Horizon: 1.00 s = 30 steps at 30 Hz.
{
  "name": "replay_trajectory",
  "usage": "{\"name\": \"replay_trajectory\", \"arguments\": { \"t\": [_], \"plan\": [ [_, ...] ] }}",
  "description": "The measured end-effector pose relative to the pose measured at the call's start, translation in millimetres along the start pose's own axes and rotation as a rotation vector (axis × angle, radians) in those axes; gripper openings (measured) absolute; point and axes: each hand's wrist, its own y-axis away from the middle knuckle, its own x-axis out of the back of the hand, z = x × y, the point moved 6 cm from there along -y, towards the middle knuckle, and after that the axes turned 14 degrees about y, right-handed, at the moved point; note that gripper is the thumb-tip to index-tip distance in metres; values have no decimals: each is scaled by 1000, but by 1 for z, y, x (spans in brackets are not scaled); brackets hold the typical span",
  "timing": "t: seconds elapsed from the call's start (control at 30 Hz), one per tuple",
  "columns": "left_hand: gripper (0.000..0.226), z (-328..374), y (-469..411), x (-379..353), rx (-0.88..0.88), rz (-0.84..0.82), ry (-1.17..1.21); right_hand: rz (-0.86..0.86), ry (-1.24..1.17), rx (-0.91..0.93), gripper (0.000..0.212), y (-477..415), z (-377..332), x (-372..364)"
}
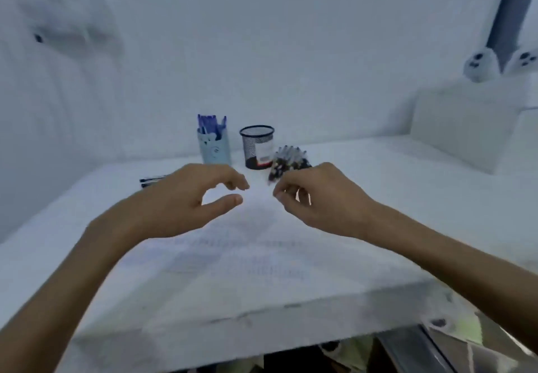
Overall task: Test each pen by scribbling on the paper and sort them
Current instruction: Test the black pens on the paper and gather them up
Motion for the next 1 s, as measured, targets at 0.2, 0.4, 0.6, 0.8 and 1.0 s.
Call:
{"name": "replay_trajectory", "arguments": {
  "t": [0.2,0.4,0.6,0.8,1.0],
  "plan": [
    [33,-105,22,19,165,-61,2,-90,77,273,10,-116,-29,-81],
    [22,-141,30,28,19,98,66,-81,54,374,16,-180,-52,-117],
    [14,-158,42,38,-17,189,96,-133,186,476,29,-199,-75,-150],
    [14,-165,42,34,-8,172,102,-87,256,516,23,-198,-80,-171],
    [17,-163,44,33,-13,182,95,-77,179,455,20,-198,-79,-172]
  ]
}}
